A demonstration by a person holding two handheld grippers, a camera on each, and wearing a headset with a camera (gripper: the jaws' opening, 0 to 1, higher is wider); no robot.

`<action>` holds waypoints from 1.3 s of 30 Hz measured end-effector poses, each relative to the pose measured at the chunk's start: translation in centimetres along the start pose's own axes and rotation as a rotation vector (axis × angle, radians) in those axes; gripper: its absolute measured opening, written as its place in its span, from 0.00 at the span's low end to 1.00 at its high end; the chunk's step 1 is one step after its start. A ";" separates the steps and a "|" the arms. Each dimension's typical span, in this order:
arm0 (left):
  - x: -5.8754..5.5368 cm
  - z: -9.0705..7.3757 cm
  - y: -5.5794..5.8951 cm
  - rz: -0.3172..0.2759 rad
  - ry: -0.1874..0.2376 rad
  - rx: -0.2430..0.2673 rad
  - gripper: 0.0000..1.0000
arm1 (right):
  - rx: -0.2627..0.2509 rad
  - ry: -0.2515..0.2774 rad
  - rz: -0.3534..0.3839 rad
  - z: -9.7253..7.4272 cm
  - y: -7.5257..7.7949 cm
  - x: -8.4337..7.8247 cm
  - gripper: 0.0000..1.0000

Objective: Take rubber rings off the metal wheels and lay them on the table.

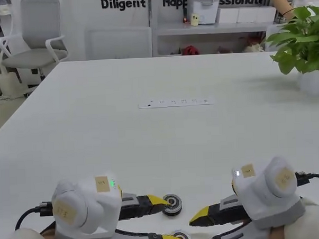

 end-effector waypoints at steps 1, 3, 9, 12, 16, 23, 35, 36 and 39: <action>-0.1 0.1 0.1 0.000 -0.003 -0.001 0.41 | 0.000 0.000 -0.003 0.0 0.0 0.0 0.33; -0.4 0.4 0.3 0.006 -0.013 -0.008 0.39 | -0.001 -0.005 -0.013 0.2 0.0 -0.1 0.33; -1.1 1.0 0.4 0.014 -0.035 -0.017 0.34 | 0.002 -0.037 -0.030 0.5 -0.1 -0.7 0.28; -1.6 1.2 0.4 0.035 -0.054 -0.011 0.28 | -0.004 -0.043 -0.037 0.6 0.0 -0.7 0.27; -2.1 1.5 0.5 0.032 -0.063 -0.020 0.24 | -0.001 -0.046 -0.034 0.6 0.0 -0.8 0.26; -2.3 1.9 0.4 0.018 -0.061 -0.020 0.20 | 0.002 -0.053 -0.027 0.7 0.2 -1.0 0.25; -2.3 1.8 0.3 0.039 -0.057 -0.029 0.18 | -0.010 -0.050 -0.021 0.8 0.4 -1.0 0.23; -2.3 1.8 0.3 0.045 -0.057 -0.029 0.18 | -0.009 -0.050 -0.022 0.9 0.4 -1.0 0.23; -2.3 1.8 0.3 0.058 -0.059 -0.031 0.17 | -0.007 -0.049 -0.017 0.9 0.3 -1.0 0.23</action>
Point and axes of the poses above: the centre of the closed fingertips' face, and the gripper's own axes: z roughly forward along the fingers, y roughly to its right, x roughly out of its top, the point moved 5 cm from there along -z, roughly backward along the fingers, and after that the axes turned 1 degree about -z, right-handed, at the moved point
